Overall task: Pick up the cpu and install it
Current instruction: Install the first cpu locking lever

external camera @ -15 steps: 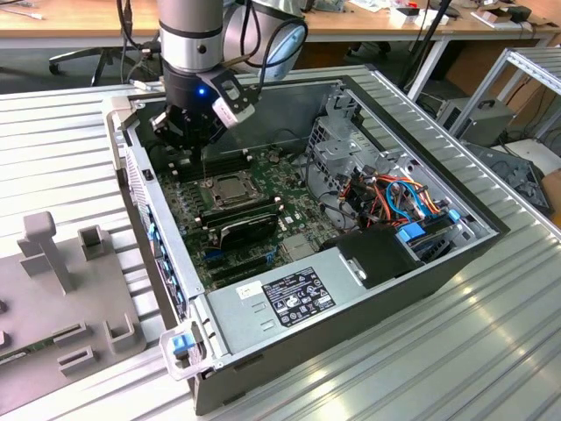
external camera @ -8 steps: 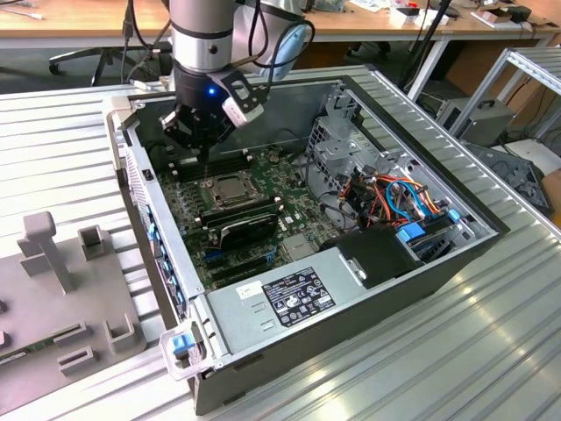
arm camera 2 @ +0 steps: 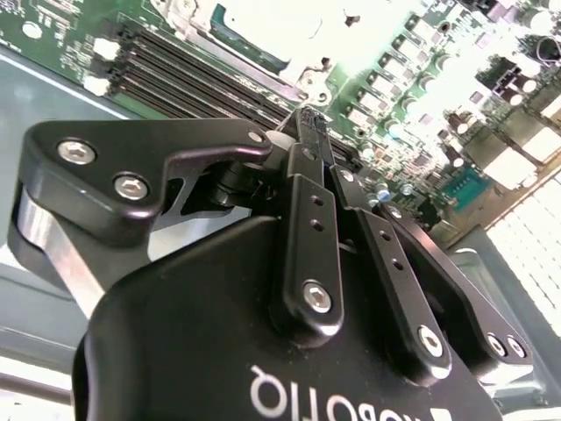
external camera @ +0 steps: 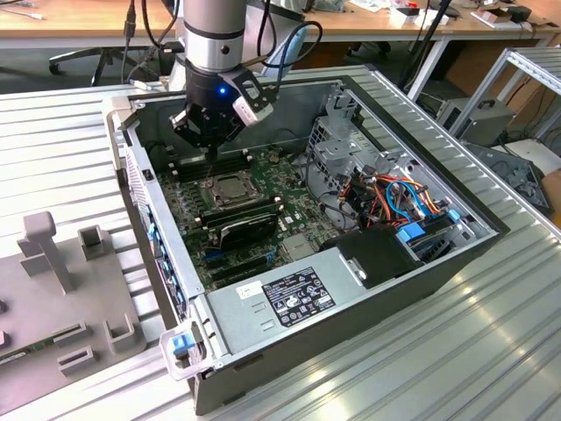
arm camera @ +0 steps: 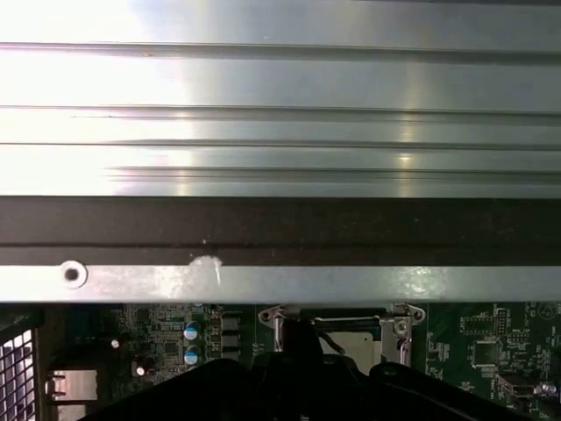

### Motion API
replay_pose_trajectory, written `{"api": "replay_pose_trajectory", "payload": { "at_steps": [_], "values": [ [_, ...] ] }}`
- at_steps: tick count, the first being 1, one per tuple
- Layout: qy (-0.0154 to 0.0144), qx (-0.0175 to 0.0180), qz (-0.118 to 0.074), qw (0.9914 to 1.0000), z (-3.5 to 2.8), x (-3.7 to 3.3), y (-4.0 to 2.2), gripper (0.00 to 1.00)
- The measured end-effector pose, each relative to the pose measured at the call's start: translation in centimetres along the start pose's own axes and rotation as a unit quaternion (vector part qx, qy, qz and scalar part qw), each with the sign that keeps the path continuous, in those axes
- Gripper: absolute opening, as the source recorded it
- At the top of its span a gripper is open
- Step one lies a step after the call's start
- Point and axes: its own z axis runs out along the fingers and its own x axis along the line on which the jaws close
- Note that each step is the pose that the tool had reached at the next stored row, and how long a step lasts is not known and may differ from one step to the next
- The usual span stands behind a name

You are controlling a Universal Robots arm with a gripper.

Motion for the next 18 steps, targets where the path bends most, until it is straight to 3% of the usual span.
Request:
{"api": "replay_pose_trajectory", "payload": {
  "at_steps": [13,18],
  "values": [
    [0.0028,-0.0008,0.000,1.00000,0.32,-2.24,0.00,0.11],
    [0.0030,-0.0014,0.000,0.99999,0.36,-2.74,0.00,0.11]
  ]
}}
